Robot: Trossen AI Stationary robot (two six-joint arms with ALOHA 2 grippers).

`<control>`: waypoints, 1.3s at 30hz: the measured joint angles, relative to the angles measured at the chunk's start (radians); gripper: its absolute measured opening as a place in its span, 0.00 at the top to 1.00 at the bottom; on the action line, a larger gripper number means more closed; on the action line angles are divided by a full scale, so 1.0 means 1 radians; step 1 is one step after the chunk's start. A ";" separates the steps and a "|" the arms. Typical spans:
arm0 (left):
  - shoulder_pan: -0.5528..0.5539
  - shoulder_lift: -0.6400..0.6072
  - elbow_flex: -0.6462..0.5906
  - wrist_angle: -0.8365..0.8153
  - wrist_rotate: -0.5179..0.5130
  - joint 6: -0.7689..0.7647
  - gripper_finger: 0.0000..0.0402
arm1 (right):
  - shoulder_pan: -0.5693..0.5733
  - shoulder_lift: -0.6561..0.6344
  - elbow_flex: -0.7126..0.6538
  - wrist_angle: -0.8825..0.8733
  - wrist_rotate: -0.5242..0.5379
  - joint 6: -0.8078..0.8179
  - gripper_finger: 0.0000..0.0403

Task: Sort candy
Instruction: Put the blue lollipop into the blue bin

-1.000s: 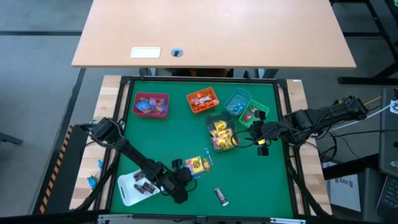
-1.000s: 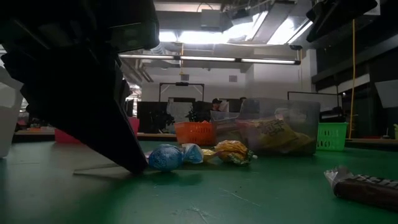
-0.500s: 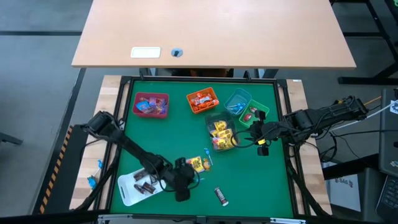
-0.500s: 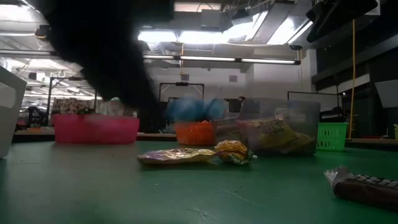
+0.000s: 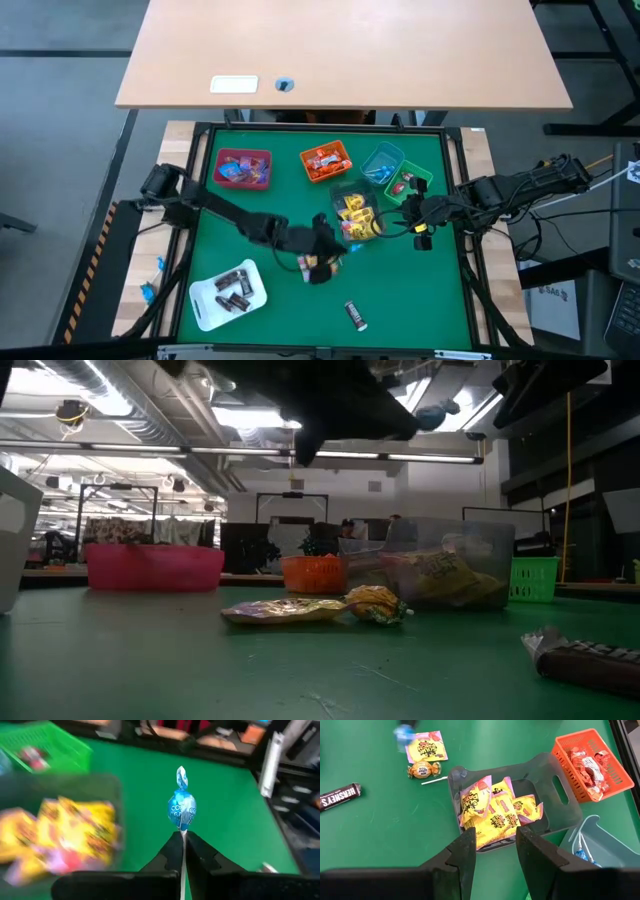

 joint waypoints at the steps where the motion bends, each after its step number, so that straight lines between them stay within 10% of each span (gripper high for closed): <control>1: 0.024 0.000 0.000 0.014 0.012 0.024 1.00 | 0.000 0.000 0.000 0.000 0.000 0.000 0.66; 16: 0.296 0.011 0.000 0.264 0.057 0.145 1.00 | 0.000 0.000 0.000 0.011 0.019 -0.059 0.66; 26: 0.394 0.162 0.002 0.667 0.054 0.144 1.00 | 0.000 0.000 0.000 0.027 0.241 -0.145 0.66; 39: 0.466 0.300 0.198 0.659 0.063 0.145 1.00 | 0.000 0.000 0.000 0.030 0.398 -0.173 0.66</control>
